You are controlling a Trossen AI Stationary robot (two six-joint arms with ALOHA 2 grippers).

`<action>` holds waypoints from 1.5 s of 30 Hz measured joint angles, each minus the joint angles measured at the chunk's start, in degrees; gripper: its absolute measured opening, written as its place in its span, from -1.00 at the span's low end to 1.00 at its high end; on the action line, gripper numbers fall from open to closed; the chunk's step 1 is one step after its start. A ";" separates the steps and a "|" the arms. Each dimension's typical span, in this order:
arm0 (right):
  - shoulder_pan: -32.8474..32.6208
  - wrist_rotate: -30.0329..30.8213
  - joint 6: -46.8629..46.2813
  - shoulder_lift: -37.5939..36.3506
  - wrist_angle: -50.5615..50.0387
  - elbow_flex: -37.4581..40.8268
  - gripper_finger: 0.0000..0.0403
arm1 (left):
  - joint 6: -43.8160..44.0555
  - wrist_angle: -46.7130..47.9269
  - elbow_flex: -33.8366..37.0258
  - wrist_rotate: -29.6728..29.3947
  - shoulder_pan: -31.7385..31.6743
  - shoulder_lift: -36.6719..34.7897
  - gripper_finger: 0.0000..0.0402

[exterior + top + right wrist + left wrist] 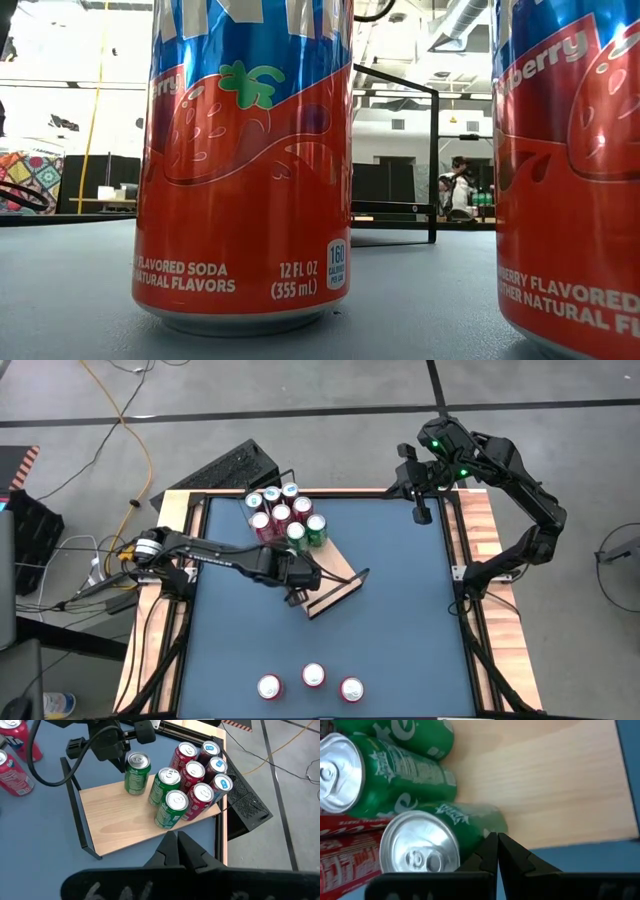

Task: Place canned beverage on shelf
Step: Put the green soda can on the shelf aligned with the other green soda cans

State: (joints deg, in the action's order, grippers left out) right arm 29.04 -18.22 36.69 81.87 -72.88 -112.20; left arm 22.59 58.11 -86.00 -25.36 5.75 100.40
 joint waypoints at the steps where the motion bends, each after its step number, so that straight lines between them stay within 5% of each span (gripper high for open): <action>1: 0.00 0.00 0.00 0.00 0.00 0.00 -1.00 | -0.41 0.66 0.00 -0.02 0.07 -0.02 -1.00; 17: 0.00 0.07 -0.02 0.00 -0.10 0.00 -1.00 | 1.15 9.09 -0.02 -5.10 0.10 -2.08 -1.00; 23: 0.00 0.10 0.62 0.00 -1.11 0.00 -1.00 | 12.11 13.25 -0.01 -8.57 2.43 -7.04 -1.00; 27: 0.00 0.11 1.11 0.00 -1.88 0.00 -1.00 | 16.46 3.87 3.97 -12.34 6.22 -11.96 -1.00; 32: 0.00 0.11 1.31 0.00 -1.88 0.00 -1.00 | 20.84 -15.58 17.51 -13.47 10.19 -17.90 -1.00; 39: 0.00 0.09 1.29 0.00 -1.73 0.00 -1.00 | 22.15 -41.27 33.56 -22.93 11.10 -21.18 -1.00; 45: 0.00 0.09 1.29 0.00 -1.66 0.00 -1.00 | 21.50 -43.56 36.47 -23.13 10.29 -21.07 -1.00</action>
State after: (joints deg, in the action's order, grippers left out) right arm 29.04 -18.13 37.98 81.87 -74.54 -112.20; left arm 44.09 14.55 -49.53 -48.49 16.04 79.33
